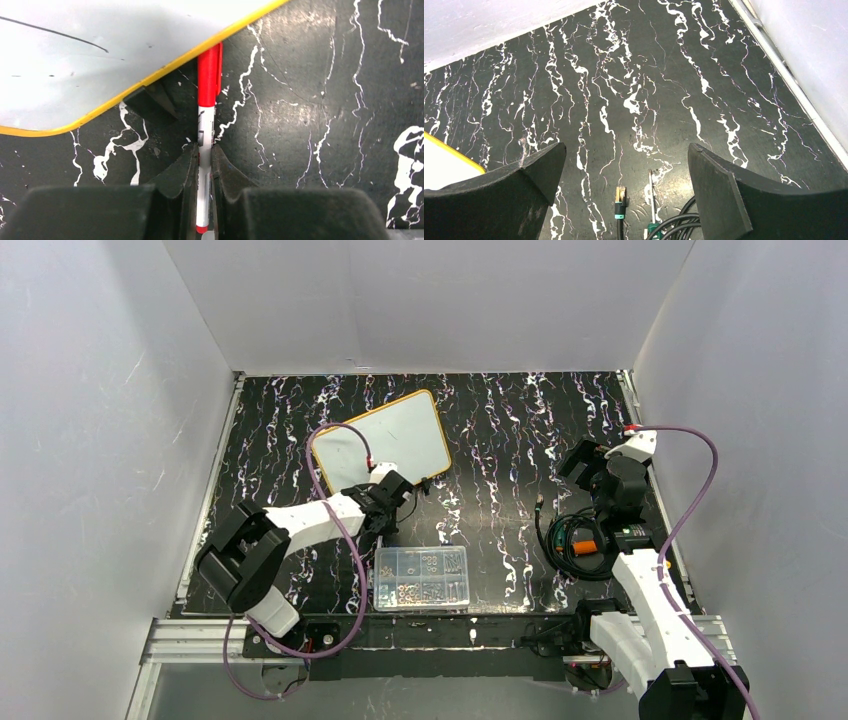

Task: Write a sentence on the whiteboard
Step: Open the whiteboard marker at the center of the board.

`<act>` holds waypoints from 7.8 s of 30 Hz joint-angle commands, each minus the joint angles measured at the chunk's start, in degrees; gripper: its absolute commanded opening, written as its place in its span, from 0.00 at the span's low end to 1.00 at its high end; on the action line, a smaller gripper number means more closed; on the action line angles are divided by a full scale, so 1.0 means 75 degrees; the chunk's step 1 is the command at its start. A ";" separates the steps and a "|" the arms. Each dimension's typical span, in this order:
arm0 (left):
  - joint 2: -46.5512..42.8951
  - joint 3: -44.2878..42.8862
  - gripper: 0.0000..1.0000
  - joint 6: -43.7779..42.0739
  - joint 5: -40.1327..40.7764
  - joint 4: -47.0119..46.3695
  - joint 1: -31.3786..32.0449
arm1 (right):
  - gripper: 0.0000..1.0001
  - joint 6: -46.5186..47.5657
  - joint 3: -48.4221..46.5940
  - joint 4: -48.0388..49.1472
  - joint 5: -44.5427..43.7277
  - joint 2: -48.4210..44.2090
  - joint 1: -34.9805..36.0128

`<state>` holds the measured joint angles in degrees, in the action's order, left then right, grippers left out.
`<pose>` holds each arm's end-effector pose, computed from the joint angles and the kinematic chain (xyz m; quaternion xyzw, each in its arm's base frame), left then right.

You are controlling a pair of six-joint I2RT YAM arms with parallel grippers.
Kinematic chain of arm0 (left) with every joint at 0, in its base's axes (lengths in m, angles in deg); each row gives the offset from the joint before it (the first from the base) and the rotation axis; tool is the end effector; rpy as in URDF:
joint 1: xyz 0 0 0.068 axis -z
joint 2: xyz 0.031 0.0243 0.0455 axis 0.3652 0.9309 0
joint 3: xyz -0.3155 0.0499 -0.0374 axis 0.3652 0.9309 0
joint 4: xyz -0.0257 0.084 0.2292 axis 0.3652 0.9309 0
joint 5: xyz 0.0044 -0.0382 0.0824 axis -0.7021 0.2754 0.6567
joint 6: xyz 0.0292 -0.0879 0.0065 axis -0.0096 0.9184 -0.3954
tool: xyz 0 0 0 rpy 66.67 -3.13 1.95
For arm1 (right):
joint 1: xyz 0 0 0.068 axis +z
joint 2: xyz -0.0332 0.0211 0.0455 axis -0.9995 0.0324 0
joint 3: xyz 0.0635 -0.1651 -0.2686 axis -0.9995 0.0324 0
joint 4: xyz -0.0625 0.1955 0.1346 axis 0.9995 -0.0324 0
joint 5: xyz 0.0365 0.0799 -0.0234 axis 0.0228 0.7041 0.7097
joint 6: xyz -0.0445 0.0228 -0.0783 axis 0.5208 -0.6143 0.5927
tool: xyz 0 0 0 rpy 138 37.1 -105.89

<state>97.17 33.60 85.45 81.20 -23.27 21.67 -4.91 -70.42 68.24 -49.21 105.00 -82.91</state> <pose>0.2485 -0.1880 0.1905 0.0015 0.9451 -0.0234 0.3260 0.1910 -0.0063 0.3117 0.1768 0.7492 0.0192 0.6381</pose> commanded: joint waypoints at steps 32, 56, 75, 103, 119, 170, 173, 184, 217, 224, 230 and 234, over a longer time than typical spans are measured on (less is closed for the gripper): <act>-0.3540 0.0274 0.00 0.3452 -0.2193 -0.2657 0.0364 | 0.87 -0.1422 -0.1672 0.0442 0.4588 0.1875 0.3903; -0.4947 0.1363 0.23 0.3627 -0.2258 -0.2478 0.0372 | 0.02 -0.2648 -0.2102 0.1358 0.3960 0.3183 0.5806; -0.5451 -0.1774 0.98 -0.4254 -0.5016 0.1391 -0.0036 | 0.01 0.0506 -0.3922 -0.4018 0.6457 0.3099 0.5759; -0.5298 -0.0584 0.90 -0.4231 -0.9708 0.0422 -0.0301 | 0.01 0.1881 -0.4621 -0.6105 0.8891 0.3076 0.5771; -0.4642 -0.0687 0.53 -0.3748 -1.1908 0.1011 -0.1655 | 0.01 0.2387 -0.5087 -0.6518 0.8918 0.2898 0.5771; -0.6079 0.1025 0.00 0.0445 -0.9926 -0.4936 -0.1690 | 0.79 -0.3677 -0.0374 0.4533 0.5537 -0.0042 0.5759; -0.6099 0.1069 0.00 0.0572 -0.9900 -0.5079 -0.1691 | 0.74 -0.3931 -0.0406 0.4966 0.5939 0.0171 0.5759; -0.6059 0.0982 0.00 0.0658 -0.9919 -0.5167 -0.1691 | 0.36 -0.4378 -0.0324 0.5499 0.6455 0.0573 0.5759; -0.5806 0.0732 0.00 0.0653 -1.0380 -0.5160 -0.1855 | 0.35 -0.4130 -0.0533 0.4595 0.6731 0.0521 0.5759; -0.5844 0.0790 0.00 0.0628 -1.0389 -0.5167 -0.1853 | 0.35 -0.4231 -0.0443 0.4852 0.6543 0.0405 0.5759; -0.5848 0.0781 0.00 0.0619 -1.0553 -0.5164 -0.1852 | 0.40 -0.4231 -0.0376 0.4861 0.6378 0.0285 0.5759; -0.5869 0.0750 0.00 0.0606 -1.0726 -0.5161 -0.1866 | 0.42 -0.4223 -0.0345 0.4844 0.6314 0.0175 0.5759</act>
<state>54.02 40.81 90.63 3.04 -61.87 8.27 -36.34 -72.62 99.38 -0.77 108.37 -40.02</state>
